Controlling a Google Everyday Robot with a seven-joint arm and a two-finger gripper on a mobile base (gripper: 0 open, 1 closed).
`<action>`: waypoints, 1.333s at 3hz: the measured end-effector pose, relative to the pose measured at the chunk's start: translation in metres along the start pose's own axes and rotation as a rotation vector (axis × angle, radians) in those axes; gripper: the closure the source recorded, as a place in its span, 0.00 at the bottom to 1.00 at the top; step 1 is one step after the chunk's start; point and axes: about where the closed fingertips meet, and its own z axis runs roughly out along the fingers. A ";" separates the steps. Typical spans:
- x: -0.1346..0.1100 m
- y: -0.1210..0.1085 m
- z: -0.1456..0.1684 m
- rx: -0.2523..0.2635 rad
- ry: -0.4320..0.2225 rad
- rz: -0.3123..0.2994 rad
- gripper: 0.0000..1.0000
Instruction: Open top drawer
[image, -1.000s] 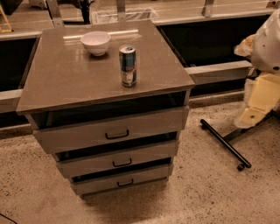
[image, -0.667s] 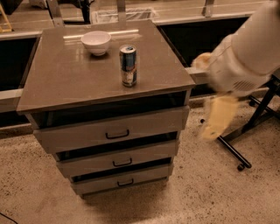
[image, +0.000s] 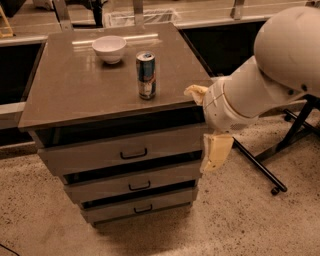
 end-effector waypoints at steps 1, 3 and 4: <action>0.011 -0.001 0.040 -0.080 0.016 -0.001 0.00; 0.102 0.003 0.153 -0.163 0.013 0.084 0.00; 0.126 -0.021 0.167 -0.098 0.050 0.064 0.00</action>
Offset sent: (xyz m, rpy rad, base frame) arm 0.0814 -0.0332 -0.2324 0.0082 0.3016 0.0129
